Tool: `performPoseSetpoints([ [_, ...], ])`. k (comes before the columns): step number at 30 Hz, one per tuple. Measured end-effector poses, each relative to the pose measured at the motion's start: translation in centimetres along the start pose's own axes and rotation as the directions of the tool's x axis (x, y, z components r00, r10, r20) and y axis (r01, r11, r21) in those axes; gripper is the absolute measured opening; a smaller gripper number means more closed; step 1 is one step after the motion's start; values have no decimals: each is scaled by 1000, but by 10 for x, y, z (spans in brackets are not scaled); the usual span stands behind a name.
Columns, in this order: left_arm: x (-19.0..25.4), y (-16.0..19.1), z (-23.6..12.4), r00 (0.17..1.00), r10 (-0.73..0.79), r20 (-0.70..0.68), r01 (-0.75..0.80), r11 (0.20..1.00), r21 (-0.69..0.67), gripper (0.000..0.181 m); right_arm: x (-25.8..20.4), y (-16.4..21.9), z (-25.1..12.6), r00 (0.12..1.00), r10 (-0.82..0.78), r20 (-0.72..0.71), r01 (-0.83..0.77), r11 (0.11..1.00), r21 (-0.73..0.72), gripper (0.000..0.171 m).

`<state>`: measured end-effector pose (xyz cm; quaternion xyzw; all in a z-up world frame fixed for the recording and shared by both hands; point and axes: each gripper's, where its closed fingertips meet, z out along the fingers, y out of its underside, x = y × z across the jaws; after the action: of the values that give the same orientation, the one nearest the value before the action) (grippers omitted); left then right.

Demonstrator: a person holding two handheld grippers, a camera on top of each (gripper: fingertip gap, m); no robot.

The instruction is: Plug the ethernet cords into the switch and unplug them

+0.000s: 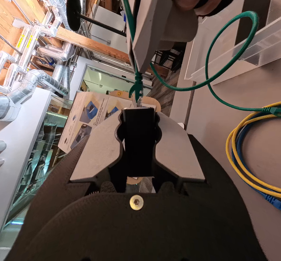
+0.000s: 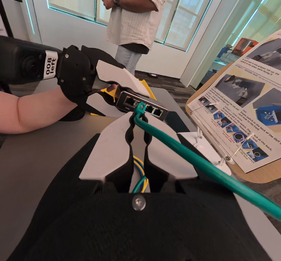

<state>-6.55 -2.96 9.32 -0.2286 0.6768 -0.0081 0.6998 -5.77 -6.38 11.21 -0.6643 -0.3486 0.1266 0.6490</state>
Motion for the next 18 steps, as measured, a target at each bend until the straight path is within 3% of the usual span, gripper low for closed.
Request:
performPoseSetpoints([
  [9, 9, -22, -3, 999, 44, -17, -43, 999, 31, 36, -10, -2, -20, 982, 47, 182, -64, 994, 87, 9],
  [14, -3, -15, -5, 994, 73, 86, -73, 997, 0, 36, -14, -8, -12, 991, -122, 46, 120, 992, 45, 8],
  [18, -6, -14, -5, 996, -12, 89, 12, 1000, 3, 36, -15, -12, -10, 966, -255, -47, 255, 967, -1, 8],
])
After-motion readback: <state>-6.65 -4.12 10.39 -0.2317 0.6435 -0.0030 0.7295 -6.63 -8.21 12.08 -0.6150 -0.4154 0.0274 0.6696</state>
